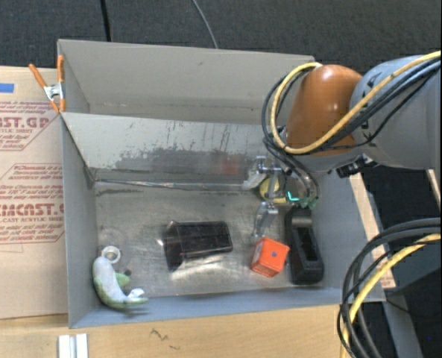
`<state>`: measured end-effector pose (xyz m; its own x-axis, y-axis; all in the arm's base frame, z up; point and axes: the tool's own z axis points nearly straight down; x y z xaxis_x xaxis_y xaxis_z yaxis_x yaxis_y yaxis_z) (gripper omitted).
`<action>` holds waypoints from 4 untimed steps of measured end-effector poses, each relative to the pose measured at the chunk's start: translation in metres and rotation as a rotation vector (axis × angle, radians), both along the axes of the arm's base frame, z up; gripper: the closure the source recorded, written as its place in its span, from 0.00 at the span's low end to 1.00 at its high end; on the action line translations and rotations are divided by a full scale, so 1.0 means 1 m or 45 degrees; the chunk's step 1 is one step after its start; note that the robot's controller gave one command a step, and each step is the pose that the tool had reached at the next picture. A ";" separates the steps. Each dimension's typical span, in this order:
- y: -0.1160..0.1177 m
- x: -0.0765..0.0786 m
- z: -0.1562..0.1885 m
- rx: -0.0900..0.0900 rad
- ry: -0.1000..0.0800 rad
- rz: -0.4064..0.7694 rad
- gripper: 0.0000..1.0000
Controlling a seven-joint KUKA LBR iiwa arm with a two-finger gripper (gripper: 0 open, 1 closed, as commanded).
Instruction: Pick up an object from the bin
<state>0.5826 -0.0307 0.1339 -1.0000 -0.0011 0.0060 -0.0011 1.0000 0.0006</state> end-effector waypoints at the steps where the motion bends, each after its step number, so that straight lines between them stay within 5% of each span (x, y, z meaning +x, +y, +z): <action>1: 0.000 0.002 0.005 -0.001 -0.010 0.000 0.00; 2: 0.014 0.004 -0.015 -0.003 -0.019 0.119 0.00; 3: 0.066 0.000 -0.030 0.000 -0.007 0.236 0.00; 4: 0.084 -0.024 -0.052 0.007 -0.068 -0.019 1.00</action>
Offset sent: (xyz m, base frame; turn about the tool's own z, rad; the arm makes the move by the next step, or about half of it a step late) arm 0.0010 0.0460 -0.0594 -0.2678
